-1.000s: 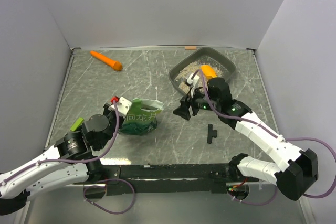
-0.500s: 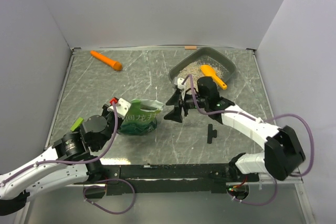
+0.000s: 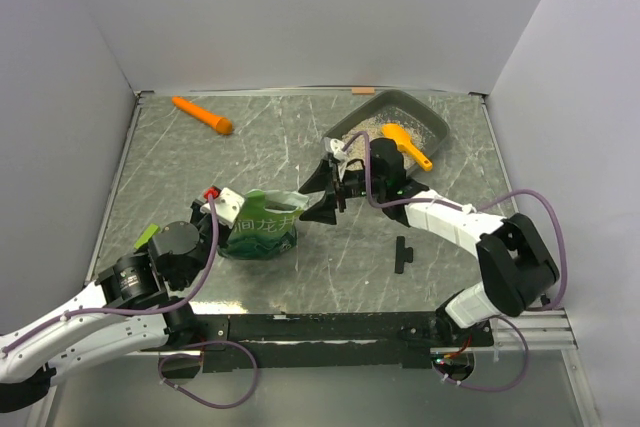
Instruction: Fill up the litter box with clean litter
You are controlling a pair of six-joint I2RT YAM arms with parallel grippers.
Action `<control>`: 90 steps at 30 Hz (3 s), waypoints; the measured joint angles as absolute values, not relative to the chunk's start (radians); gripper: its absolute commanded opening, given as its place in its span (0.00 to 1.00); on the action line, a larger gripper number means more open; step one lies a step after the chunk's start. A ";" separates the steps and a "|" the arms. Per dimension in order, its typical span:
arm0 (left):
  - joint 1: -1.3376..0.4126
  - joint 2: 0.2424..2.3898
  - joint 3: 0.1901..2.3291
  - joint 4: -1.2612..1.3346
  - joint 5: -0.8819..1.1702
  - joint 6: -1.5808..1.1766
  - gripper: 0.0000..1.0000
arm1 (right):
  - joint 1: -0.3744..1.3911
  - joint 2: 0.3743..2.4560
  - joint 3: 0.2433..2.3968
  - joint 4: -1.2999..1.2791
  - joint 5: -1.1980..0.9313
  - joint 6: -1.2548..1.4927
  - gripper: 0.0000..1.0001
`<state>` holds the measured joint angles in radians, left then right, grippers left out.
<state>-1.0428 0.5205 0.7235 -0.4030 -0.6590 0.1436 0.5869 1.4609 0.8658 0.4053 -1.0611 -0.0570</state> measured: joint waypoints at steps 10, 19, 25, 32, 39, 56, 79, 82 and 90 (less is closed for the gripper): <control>-1.043 0.521 0.723 -0.403 -0.659 0.141 0.01 | 0.593 1.579 0.865 0.712 -1.127 0.182 0.73; -1.043 0.521 0.723 -0.403 -0.660 0.140 0.01 | 0.615 1.641 0.869 0.813 -1.153 0.274 0.71; -1.043 0.514 0.723 -0.407 -0.660 0.136 0.01 | 0.637 1.650 0.875 0.808 -1.153 0.271 0.51; -1.043 0.511 0.723 -0.410 -0.662 0.134 0.01 | 0.648 1.672 0.922 0.727 -1.129 0.234 0.00; -1.042 0.508 0.726 -0.408 -0.606 0.136 0.01 | 0.642 1.601 0.921 0.575 -1.076 0.170 0.00; -1.042 0.763 0.767 -0.157 -0.276 0.113 0.28 | 0.515 1.056 0.778 -0.083 -0.927 -0.086 0.00; -1.010 0.425 0.264 0.324 -0.039 -0.213 0.71 | 0.514 0.779 0.606 -0.135 -0.826 0.017 0.00; -0.959 0.534 0.244 0.411 0.029 -0.233 0.71 | 0.514 0.770 0.599 -0.133 -0.827 0.030 0.00; -0.750 0.749 0.210 0.693 0.292 -0.321 0.65 | 0.518 0.761 0.580 -0.102 -0.831 0.052 0.00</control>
